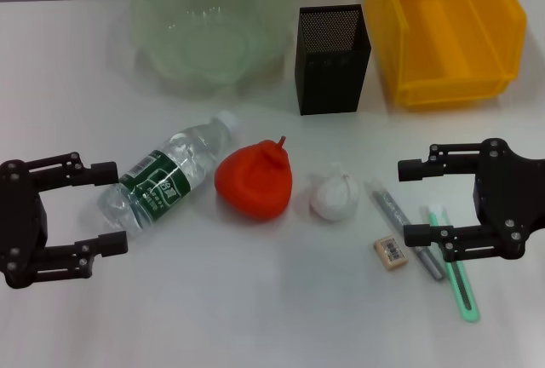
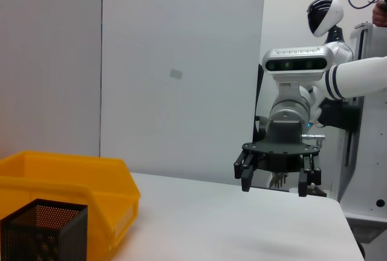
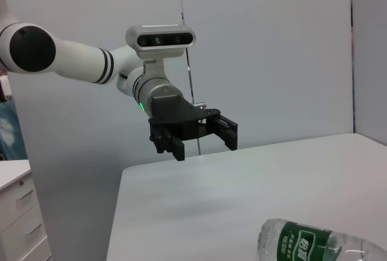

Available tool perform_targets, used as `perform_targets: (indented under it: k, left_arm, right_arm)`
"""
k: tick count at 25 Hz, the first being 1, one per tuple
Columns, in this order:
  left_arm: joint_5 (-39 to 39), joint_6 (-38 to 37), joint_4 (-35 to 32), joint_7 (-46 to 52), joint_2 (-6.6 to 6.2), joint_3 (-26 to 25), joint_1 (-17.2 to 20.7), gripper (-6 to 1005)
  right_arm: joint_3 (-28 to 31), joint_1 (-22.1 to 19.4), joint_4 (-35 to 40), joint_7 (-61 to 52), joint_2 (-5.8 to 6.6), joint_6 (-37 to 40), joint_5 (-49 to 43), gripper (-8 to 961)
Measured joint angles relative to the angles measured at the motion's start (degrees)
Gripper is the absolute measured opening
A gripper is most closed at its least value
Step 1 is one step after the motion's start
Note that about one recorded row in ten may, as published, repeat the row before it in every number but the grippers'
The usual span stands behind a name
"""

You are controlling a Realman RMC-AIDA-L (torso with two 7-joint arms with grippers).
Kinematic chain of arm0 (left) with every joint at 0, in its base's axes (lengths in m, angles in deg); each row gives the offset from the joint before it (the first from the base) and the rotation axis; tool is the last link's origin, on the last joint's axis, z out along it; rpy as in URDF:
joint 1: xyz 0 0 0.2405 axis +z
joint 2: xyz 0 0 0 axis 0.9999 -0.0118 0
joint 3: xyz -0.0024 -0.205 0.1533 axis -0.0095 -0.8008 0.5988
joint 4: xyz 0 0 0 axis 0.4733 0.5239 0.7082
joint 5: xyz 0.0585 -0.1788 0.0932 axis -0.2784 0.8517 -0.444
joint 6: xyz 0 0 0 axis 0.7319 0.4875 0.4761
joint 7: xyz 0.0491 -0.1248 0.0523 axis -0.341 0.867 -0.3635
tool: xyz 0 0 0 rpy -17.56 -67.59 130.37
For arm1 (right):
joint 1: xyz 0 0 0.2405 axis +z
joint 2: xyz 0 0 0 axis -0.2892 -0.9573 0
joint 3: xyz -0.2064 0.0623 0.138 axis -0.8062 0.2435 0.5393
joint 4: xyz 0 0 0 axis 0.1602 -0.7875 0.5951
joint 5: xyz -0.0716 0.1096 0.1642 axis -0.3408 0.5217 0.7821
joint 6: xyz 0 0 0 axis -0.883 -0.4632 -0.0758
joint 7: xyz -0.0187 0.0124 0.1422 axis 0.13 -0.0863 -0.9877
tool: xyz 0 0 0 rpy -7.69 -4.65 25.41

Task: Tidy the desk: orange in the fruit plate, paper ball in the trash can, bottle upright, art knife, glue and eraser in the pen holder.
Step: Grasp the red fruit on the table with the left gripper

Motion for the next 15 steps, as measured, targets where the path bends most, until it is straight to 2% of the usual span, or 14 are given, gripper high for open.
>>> perform_targets:
  k: [15]
  left_arm:
    - [0.0, 0.7, 0.1, 0.2, 0.10, -0.6, -0.3, 749]
  right_arm:
    - [0.3, -0.3, 0.0, -0.4, 0.00, 0.1, 0.0, 711]
